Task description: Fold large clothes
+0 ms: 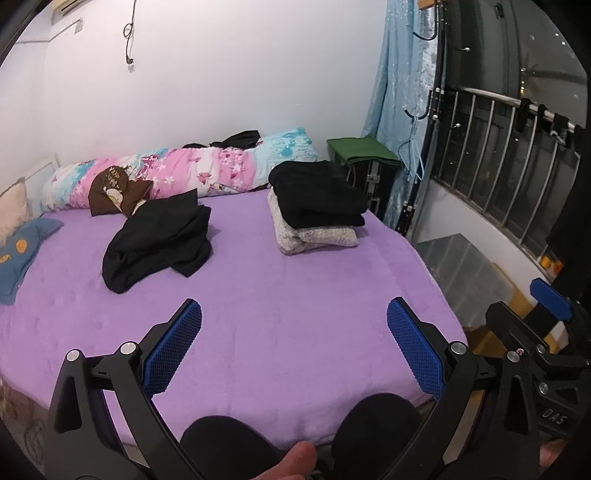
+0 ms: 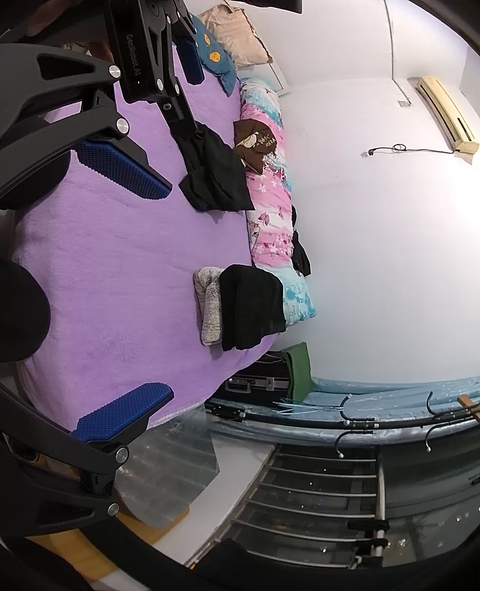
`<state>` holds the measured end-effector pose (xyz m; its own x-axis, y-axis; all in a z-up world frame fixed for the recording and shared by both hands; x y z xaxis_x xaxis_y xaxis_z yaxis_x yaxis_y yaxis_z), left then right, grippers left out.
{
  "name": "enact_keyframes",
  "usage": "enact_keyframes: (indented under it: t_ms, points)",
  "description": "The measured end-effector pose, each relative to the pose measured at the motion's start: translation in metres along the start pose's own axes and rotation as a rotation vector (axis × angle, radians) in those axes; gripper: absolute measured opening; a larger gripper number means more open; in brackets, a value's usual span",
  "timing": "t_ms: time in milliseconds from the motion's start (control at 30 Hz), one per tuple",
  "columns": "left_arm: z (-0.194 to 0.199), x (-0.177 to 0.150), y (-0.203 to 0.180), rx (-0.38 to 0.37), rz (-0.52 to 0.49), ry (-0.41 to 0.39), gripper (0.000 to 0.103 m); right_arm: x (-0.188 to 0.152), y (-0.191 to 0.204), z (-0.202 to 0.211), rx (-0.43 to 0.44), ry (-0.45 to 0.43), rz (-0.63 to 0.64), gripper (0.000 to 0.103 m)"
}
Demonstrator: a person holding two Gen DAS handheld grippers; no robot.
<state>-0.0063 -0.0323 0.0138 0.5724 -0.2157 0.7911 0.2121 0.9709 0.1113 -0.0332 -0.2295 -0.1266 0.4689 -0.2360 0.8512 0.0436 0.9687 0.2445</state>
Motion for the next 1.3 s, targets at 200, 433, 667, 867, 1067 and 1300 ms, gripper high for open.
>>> enact_keyframes:
  t_ms: [200, 433, 667, 867, 1067, 1300]
  points:
    - [0.0021, 0.0013, 0.0018, -0.012, 0.005, -0.021, 0.097, 0.0010, -0.0009, 0.0003, -0.001, 0.003, -0.005, 0.097]
    - [-0.0004, 0.0005, 0.0037, -0.019, 0.012, -0.016, 0.097, 0.0027, -0.0007, -0.0006, 0.002, 0.010, -0.011, 0.097]
    - [0.0010, -0.0015, 0.0014, -0.024, 0.014, -0.016, 0.097, 0.0039, -0.0008, -0.0011, 0.000, 0.009, -0.008, 0.097]
    - [0.0021, -0.0027, 0.0007, -0.044, 0.020, -0.019, 0.097, 0.0052, -0.0010, -0.0013, -0.002, 0.006, -0.009, 0.097]
    - [0.0020, -0.0024, 0.0013, -0.040, 0.022, -0.017, 0.097, 0.0050, -0.0007, -0.0010, -0.002, 0.008, -0.009, 0.097]
    - [-0.0007, -0.0028, -0.0027, -0.046, 0.015, -0.004, 0.097, 0.0049, -0.0008, -0.0009, -0.003, 0.007, -0.009, 0.097]
Point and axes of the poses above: each gripper's, at about its wrist camera, not at the fingertips, and z roughly against the way its jaws point, y to its left, x to its top, the point moved 3 cm from there along -z, roughly the way its jaws point, and after that the axes turned 11 degrees about -z, right-handed, at the moved point
